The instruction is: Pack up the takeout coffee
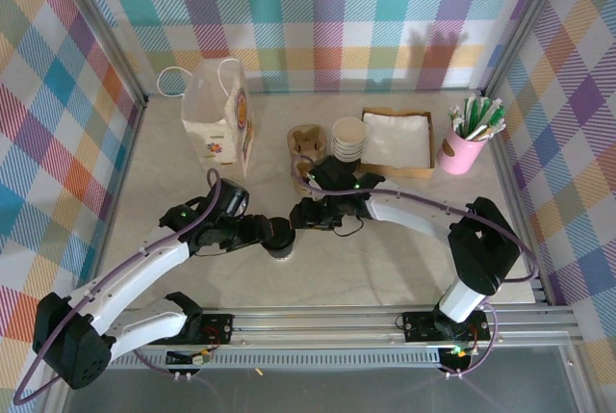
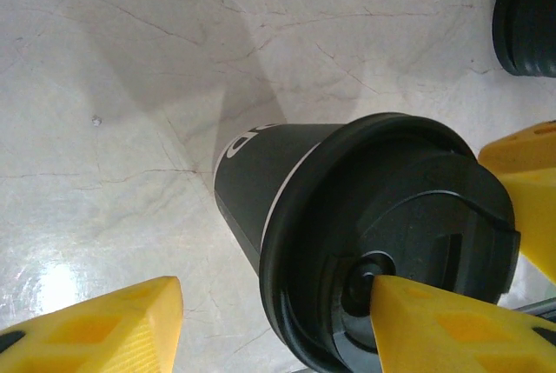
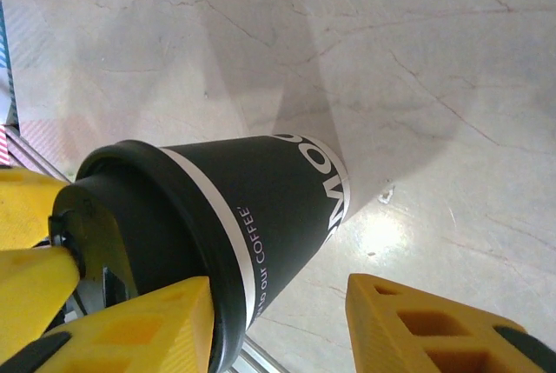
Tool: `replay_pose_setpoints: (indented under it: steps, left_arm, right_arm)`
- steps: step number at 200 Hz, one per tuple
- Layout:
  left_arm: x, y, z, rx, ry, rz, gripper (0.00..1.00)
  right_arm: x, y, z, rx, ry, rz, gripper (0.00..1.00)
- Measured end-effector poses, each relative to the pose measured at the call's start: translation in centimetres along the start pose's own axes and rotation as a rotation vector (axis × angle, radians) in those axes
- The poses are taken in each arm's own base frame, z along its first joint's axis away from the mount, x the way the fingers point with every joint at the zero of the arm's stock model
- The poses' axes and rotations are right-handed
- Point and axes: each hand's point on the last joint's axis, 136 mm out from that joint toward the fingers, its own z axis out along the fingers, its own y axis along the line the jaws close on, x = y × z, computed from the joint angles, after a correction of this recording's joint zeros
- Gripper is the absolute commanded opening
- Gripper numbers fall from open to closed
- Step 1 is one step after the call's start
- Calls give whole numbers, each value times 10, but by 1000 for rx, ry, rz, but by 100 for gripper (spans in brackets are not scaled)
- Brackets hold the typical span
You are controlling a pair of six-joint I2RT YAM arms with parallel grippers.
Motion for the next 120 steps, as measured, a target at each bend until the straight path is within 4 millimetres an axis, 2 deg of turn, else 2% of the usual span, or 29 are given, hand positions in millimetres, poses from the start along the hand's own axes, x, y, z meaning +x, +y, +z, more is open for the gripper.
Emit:
replay_pose_setpoints:
  steps: [48,120]
  left_arm:
    - [3,2,-1,2,3,-16,59]
    - [3,2,-1,1,3,-28,58]
  right_arm:
    - [-5,6,0,-12,7,-42,45]
    - [7,3,3,-28,46,-61,45]
